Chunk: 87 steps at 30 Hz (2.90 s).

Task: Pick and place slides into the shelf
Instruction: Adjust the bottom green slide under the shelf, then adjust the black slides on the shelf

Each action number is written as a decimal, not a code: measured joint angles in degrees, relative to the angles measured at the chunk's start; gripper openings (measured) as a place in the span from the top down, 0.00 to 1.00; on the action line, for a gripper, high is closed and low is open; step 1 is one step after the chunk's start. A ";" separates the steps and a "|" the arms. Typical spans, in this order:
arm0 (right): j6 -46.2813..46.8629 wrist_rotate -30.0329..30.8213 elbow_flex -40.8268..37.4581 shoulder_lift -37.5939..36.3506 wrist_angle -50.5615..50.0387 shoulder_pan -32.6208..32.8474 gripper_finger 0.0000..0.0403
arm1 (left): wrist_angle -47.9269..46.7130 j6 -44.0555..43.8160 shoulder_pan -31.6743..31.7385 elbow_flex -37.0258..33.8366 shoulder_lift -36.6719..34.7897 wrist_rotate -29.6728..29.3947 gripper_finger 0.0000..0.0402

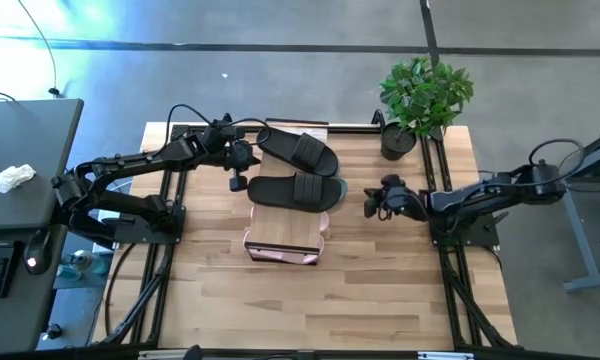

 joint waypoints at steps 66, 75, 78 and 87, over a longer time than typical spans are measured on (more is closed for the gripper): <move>-5.14 -1.53 13.07 18.51 0.37 0.55 1.00 | -12.90 -0.36 0.02 -0.02 -18.57 -5.76 1.00; 16.22 -17.13 13.07 -9.23 -16.46 1.75 1.00 | -18.90 -2.87 0.02 -0.02 -23.41 0.22 1.00; 21.22 -19.66 13.07 -16.87 -15.02 1.75 1.00 | -19.73 -5.65 0.01 -0.02 -23.54 3.44 1.00; 22.47 -13.10 13.07 -29.29 -13.13 -0.05 0.87 | -7.45 -9.38 2.38 0.02 -22.97 -5.38 1.00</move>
